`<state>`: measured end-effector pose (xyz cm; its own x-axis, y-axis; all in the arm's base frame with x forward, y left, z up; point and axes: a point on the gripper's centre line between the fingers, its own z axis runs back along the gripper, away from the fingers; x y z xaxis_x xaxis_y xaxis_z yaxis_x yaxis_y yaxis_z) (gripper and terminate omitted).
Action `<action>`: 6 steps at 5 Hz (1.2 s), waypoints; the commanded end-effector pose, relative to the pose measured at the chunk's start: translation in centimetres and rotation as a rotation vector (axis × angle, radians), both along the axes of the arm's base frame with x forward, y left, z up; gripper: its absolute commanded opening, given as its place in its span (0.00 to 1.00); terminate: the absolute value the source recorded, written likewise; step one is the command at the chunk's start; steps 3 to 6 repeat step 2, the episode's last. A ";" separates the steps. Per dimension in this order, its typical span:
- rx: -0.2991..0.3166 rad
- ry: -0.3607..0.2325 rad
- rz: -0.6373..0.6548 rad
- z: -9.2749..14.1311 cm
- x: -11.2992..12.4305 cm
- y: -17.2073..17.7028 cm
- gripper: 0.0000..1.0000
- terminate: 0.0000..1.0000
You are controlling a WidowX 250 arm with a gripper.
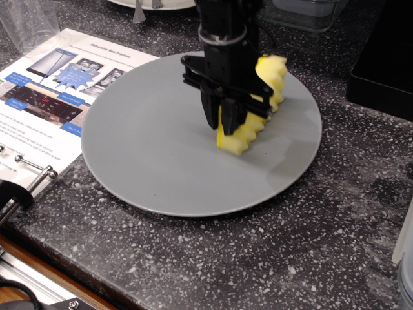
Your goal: Pick up sponge and wipe plate
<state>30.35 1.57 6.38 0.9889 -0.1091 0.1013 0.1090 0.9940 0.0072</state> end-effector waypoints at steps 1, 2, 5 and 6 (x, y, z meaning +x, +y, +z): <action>0.005 -0.044 -0.007 1.0 2.4 7.4 0.00 0.00; 0.025 -0.045 -0.029 0.3 2.7 10.1 0.00 1.00; 0.025 -0.045 -0.029 0.3 2.7 10.1 0.00 1.00; 0.025 -0.045 -0.029 0.3 2.7 10.1 0.00 1.00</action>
